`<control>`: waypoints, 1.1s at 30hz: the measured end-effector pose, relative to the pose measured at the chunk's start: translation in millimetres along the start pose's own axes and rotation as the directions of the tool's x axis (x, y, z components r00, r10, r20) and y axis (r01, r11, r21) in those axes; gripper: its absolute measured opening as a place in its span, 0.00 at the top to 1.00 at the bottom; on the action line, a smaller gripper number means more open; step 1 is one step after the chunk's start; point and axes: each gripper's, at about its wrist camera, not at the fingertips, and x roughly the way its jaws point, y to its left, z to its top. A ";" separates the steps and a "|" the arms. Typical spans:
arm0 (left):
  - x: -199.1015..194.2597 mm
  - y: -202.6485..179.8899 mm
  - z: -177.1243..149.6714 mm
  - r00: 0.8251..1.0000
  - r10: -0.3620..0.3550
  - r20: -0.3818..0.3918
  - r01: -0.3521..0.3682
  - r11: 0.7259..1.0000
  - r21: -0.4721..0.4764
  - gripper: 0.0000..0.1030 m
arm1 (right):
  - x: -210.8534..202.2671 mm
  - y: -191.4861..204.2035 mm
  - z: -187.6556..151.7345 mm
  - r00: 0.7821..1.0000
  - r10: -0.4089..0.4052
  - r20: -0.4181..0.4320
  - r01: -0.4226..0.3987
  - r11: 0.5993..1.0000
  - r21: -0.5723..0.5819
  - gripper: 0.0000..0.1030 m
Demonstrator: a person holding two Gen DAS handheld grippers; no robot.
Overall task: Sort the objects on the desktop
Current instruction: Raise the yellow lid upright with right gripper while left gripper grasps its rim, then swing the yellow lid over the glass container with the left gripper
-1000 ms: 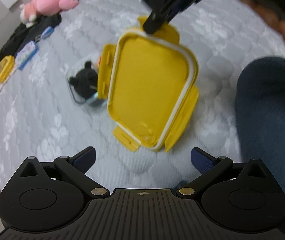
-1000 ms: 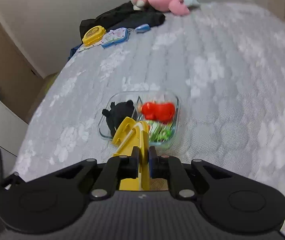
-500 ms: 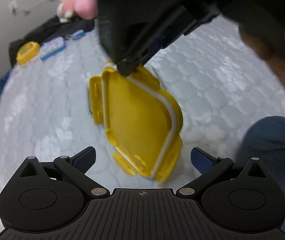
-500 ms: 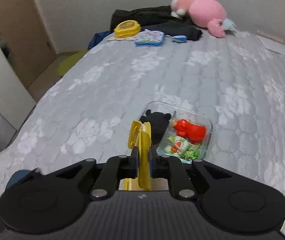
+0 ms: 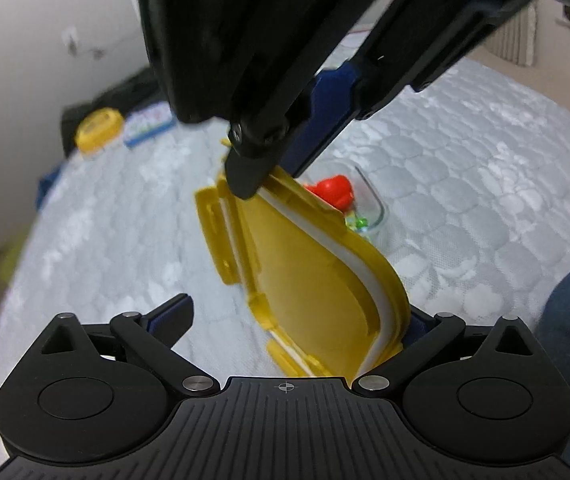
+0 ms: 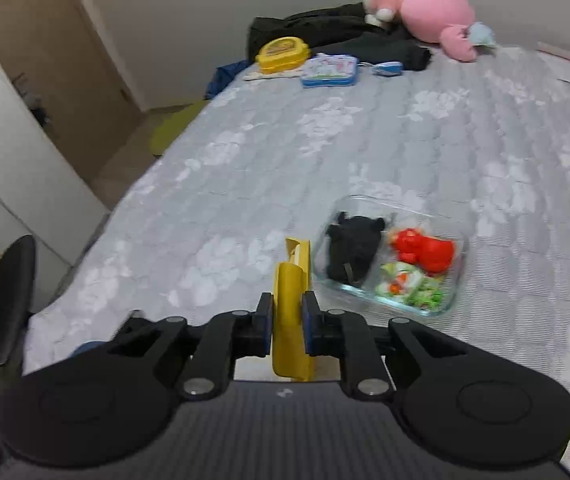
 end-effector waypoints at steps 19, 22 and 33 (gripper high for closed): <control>21.8 96.0 -24.0 0.987 -0.139 -0.083 0.120 0.972 -0.202 0.76 | 22.7 -17.6 11.4 0.979 0.148 0.137 -0.180 0.949 0.260 0.51; 24.3 118.7 -27.2 0.985 -0.153 -0.076 0.128 0.955 -0.267 0.76 | 47.1 -39.5 -5.4 0.986 0.148 0.072 -0.164 0.924 0.345 0.51; 42.1 163.0 -36.2 0.978 -0.195 -0.076 0.150 0.904 -0.400 0.76 | 156.5 -98.3 -110.6 0.940 0.330 -0.090 -0.152 0.637 0.756 0.39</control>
